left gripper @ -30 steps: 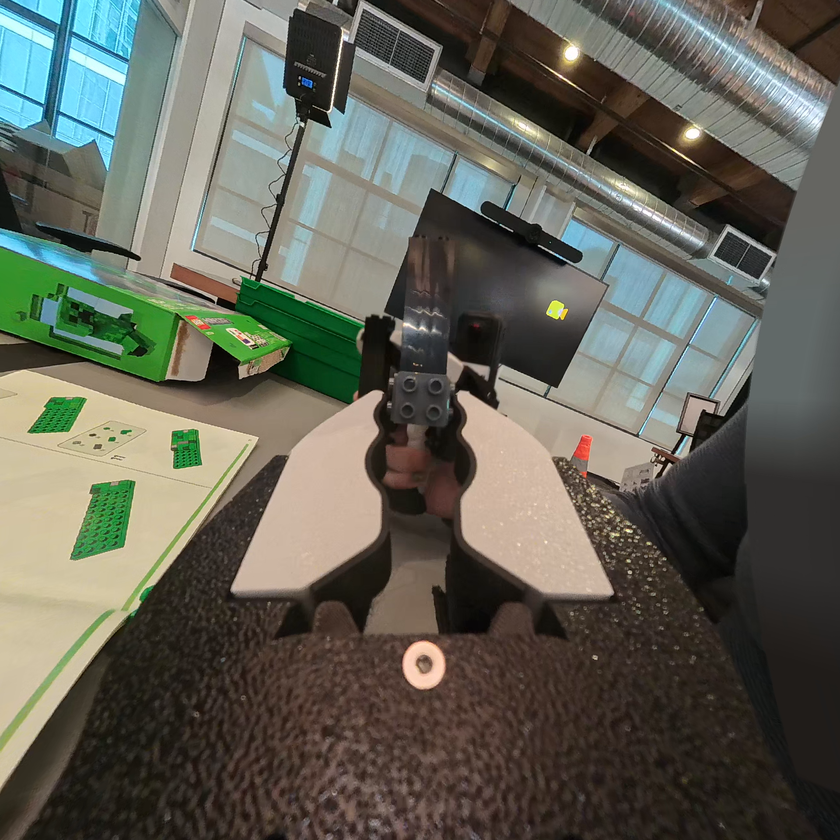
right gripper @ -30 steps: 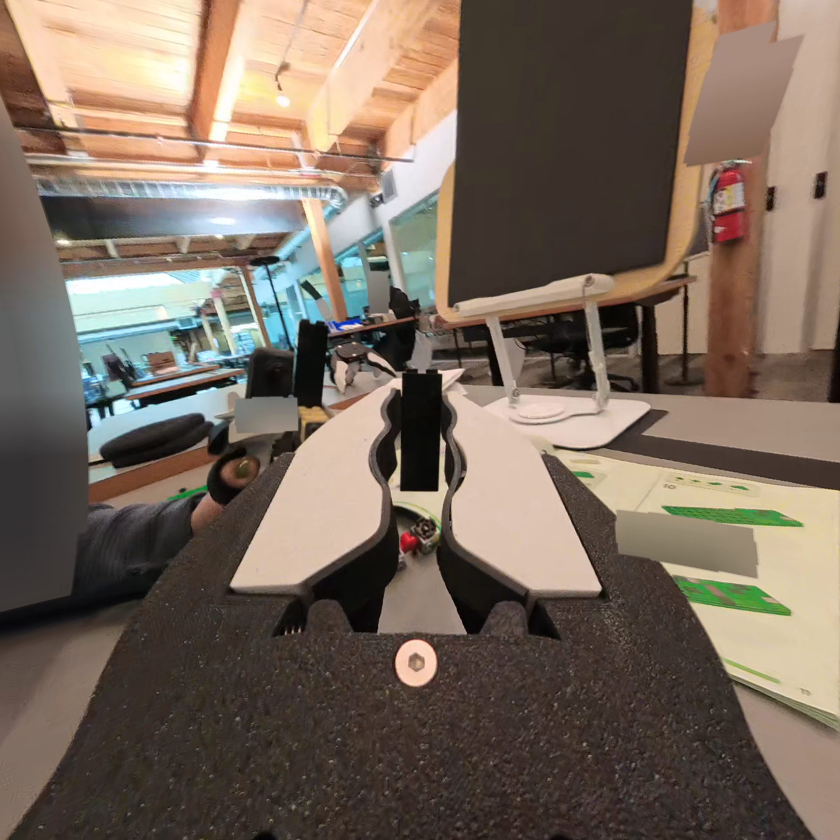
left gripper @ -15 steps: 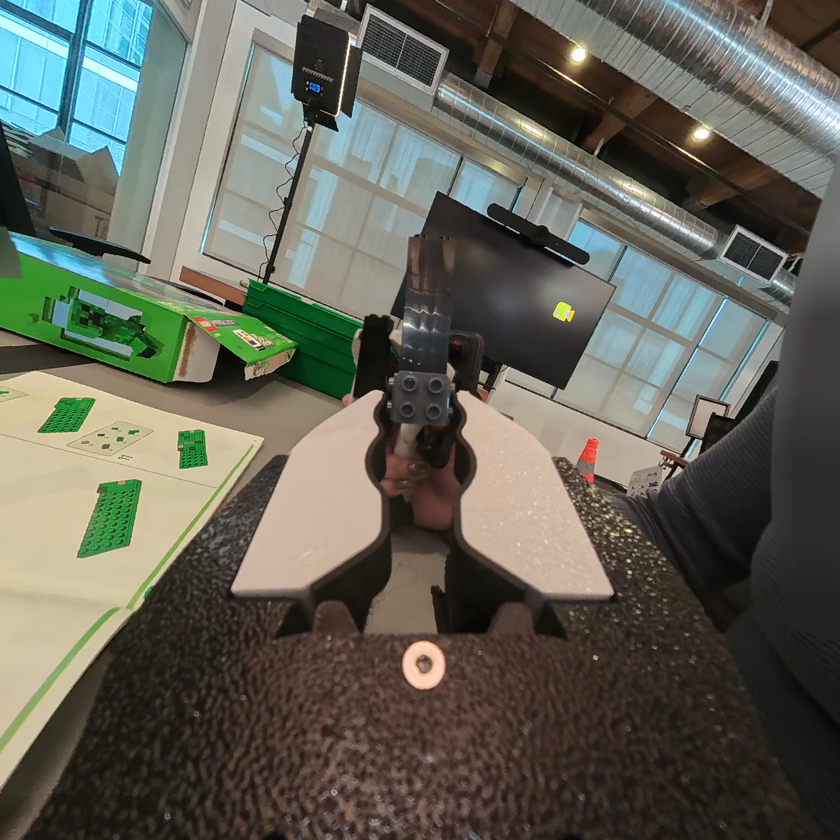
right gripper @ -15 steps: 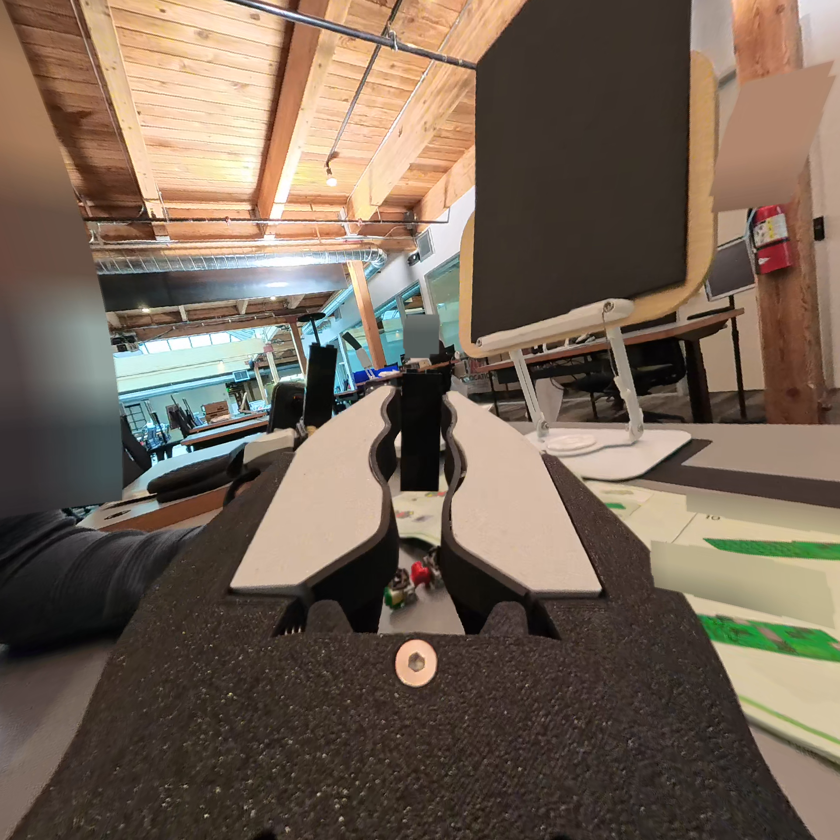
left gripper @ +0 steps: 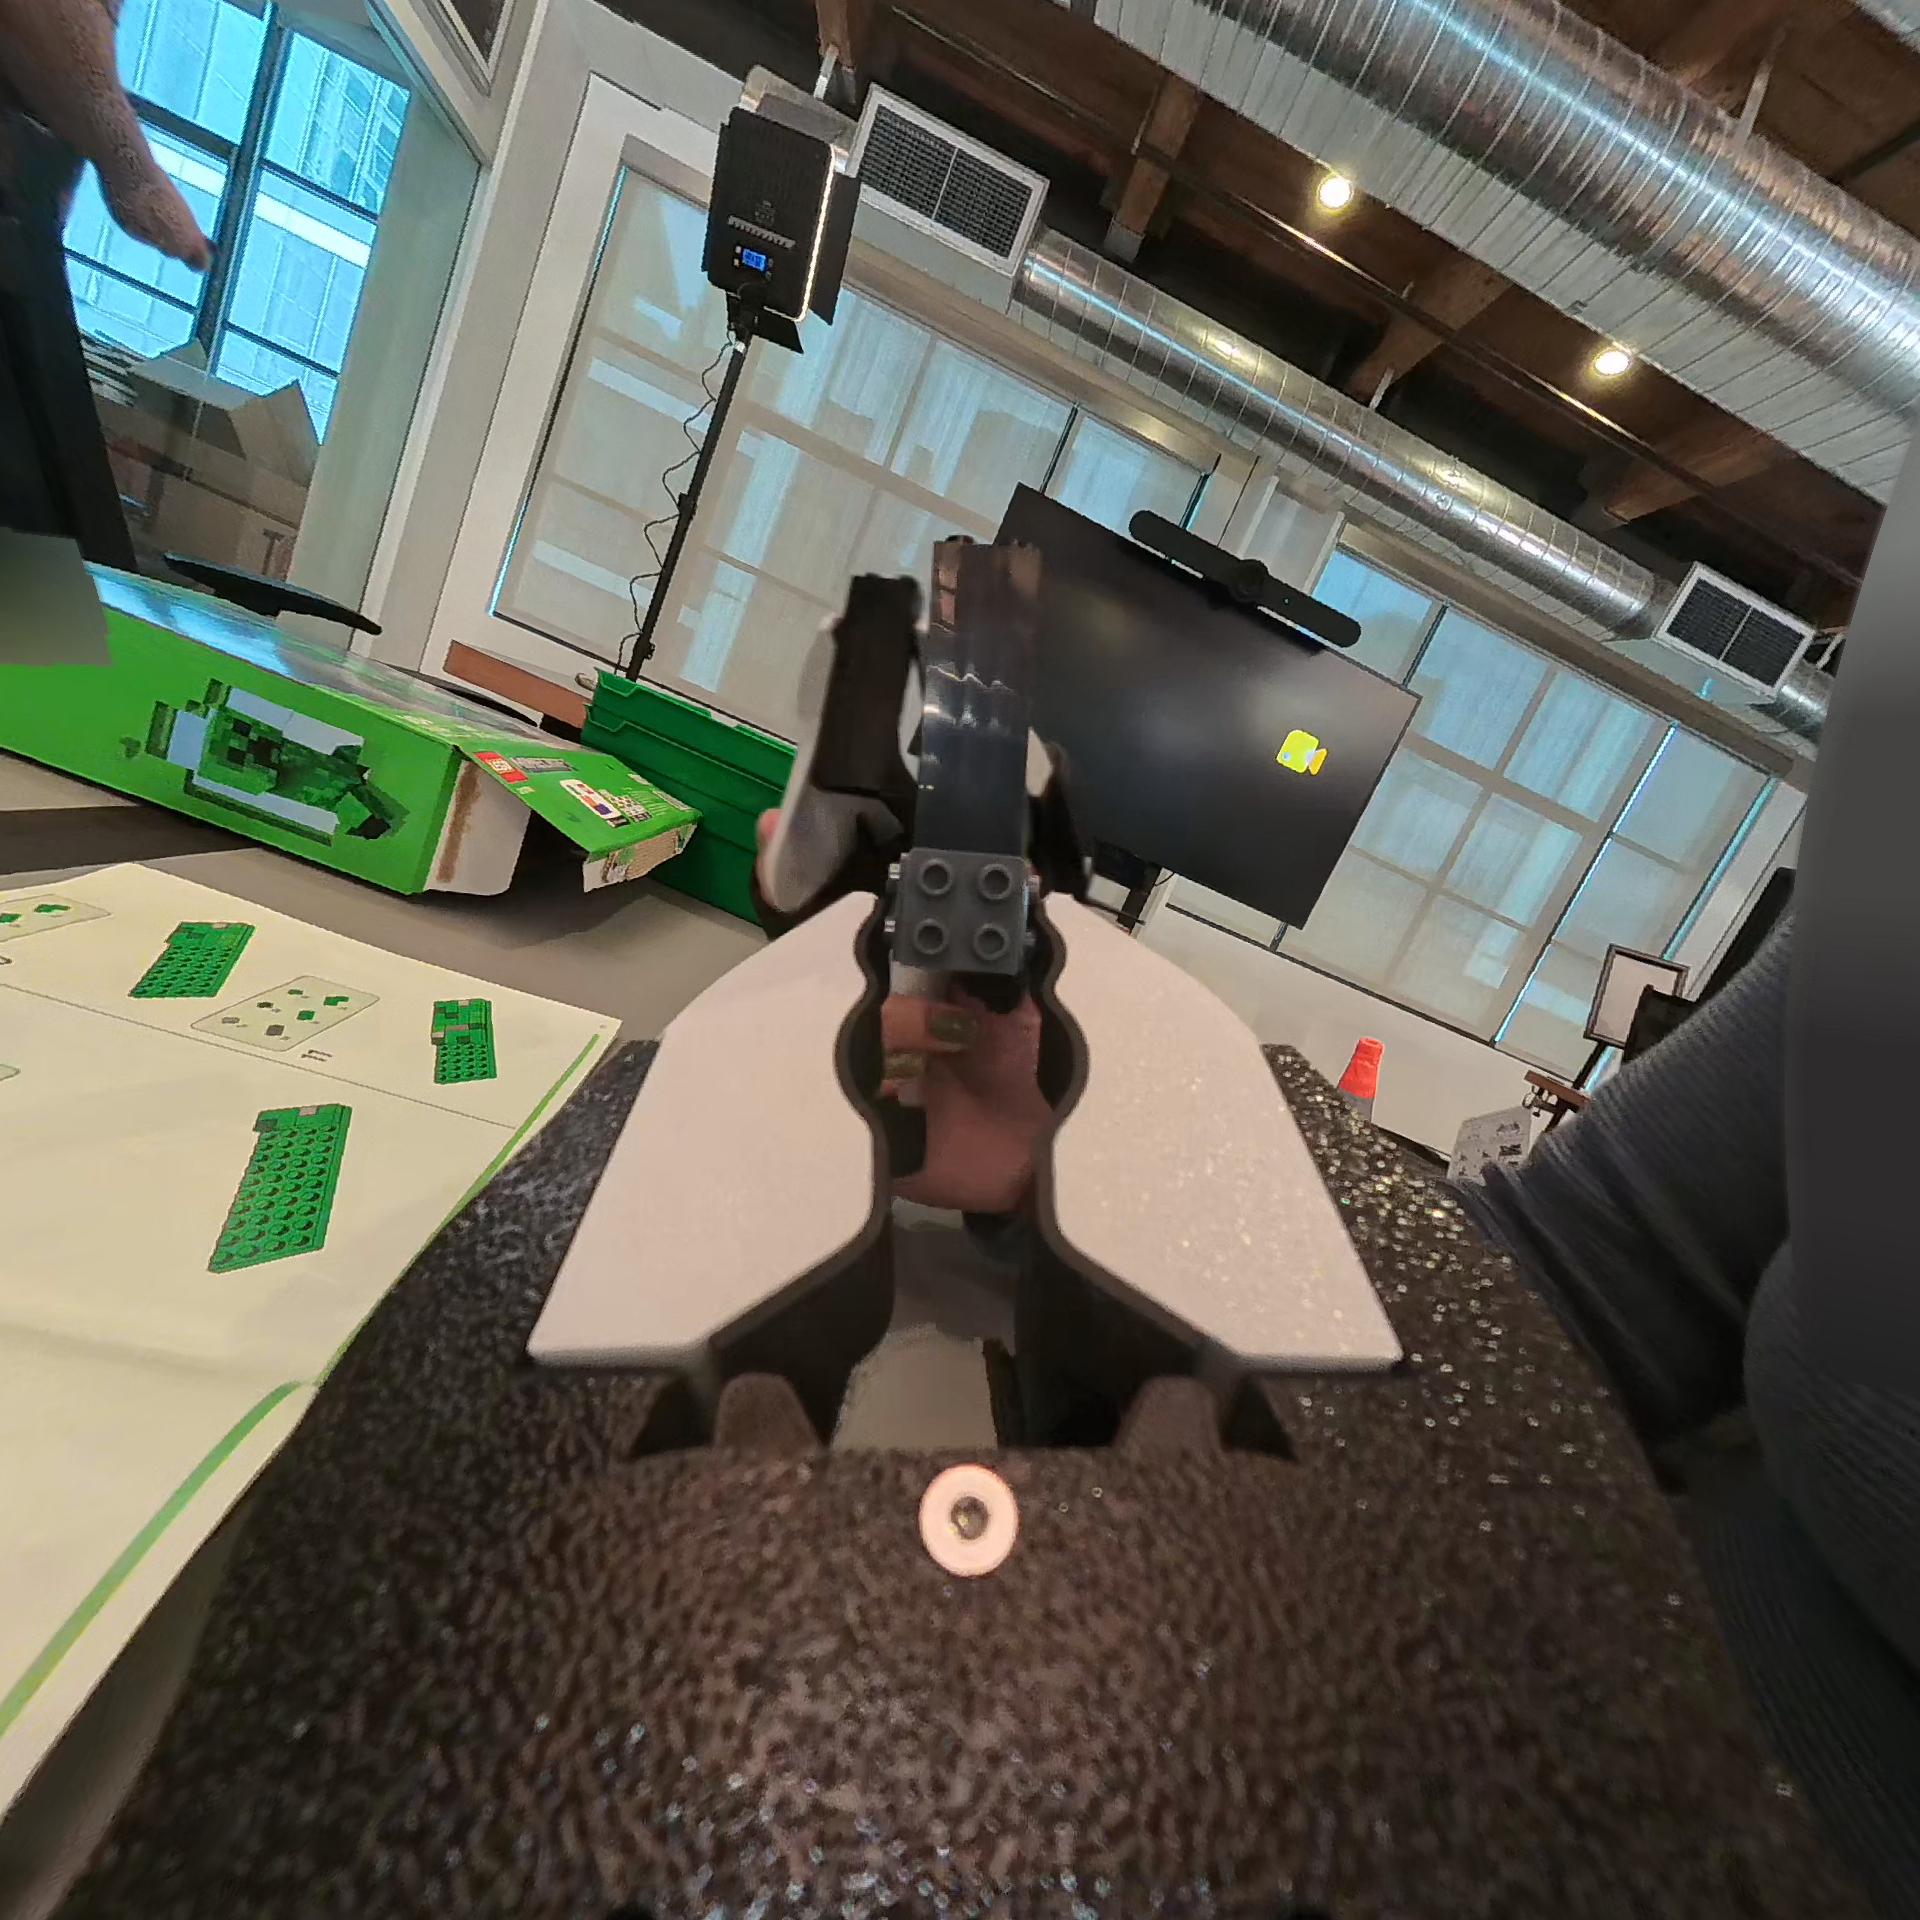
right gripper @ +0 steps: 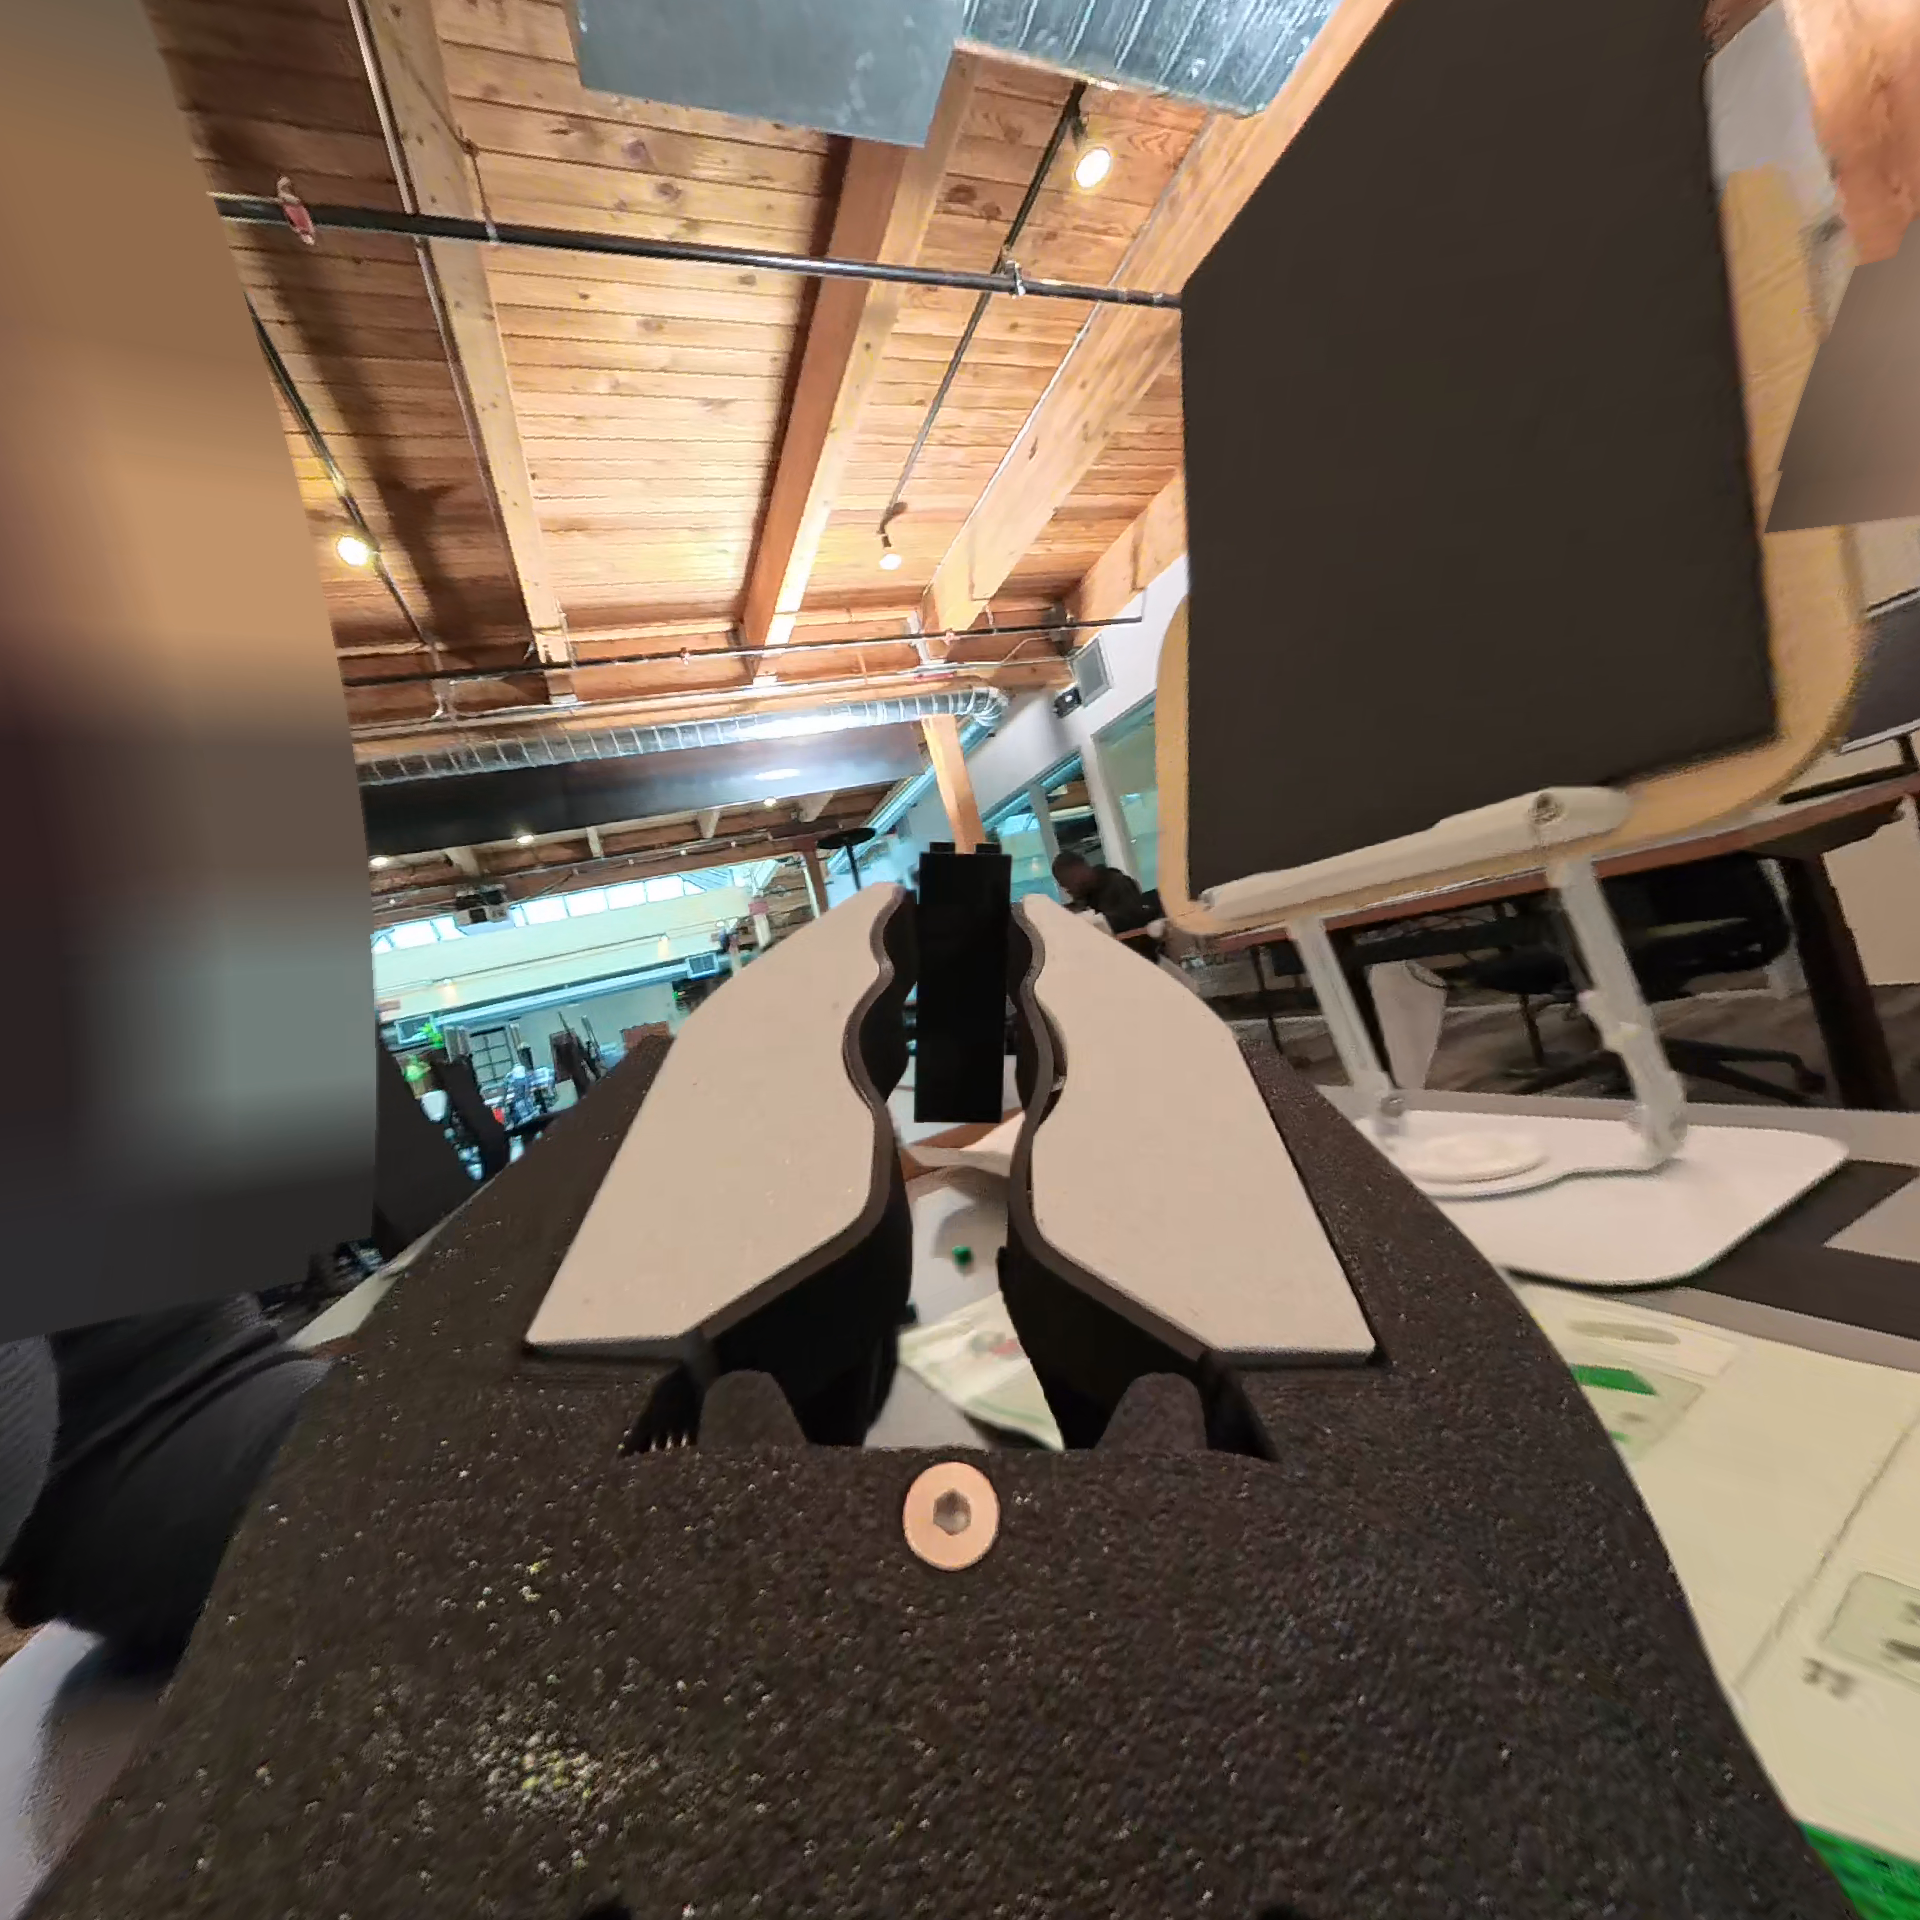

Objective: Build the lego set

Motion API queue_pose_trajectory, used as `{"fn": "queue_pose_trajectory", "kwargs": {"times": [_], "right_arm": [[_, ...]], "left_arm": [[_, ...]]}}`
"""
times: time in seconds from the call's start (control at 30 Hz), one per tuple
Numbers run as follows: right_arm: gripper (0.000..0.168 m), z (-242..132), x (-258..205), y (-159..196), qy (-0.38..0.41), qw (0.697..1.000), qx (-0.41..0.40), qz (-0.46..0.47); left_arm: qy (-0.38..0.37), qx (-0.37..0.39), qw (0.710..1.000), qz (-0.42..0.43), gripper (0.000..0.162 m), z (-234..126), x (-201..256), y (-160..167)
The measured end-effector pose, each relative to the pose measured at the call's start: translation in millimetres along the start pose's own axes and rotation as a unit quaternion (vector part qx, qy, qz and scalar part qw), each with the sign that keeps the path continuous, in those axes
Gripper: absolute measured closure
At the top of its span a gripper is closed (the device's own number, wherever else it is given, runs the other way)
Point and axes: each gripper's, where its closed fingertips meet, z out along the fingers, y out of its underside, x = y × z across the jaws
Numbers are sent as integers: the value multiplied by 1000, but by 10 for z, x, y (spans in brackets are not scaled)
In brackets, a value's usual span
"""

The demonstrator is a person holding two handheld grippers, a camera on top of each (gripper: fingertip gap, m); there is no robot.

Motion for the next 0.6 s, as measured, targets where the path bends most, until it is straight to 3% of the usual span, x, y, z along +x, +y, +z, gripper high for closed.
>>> {"fn": "queue_pose_trajectory", "kwargs": {"times": [0.13, 0.33, 0.6], "right_arm": [[153, 76, 149, -431, -5, 999, 50, 10], [152, 263, -54, -1039, -39, 996, 46, -72], [152, 44, -27, -1136, -39, 996, 53, -67]], "left_arm": [[10, -6, 1000, 12, 137, 10, 48, 28], [27, -32, 998, 49, 137, 56, 155, 116], [-36, 8, 994, 107, 137, 305, 72, 19]]}}
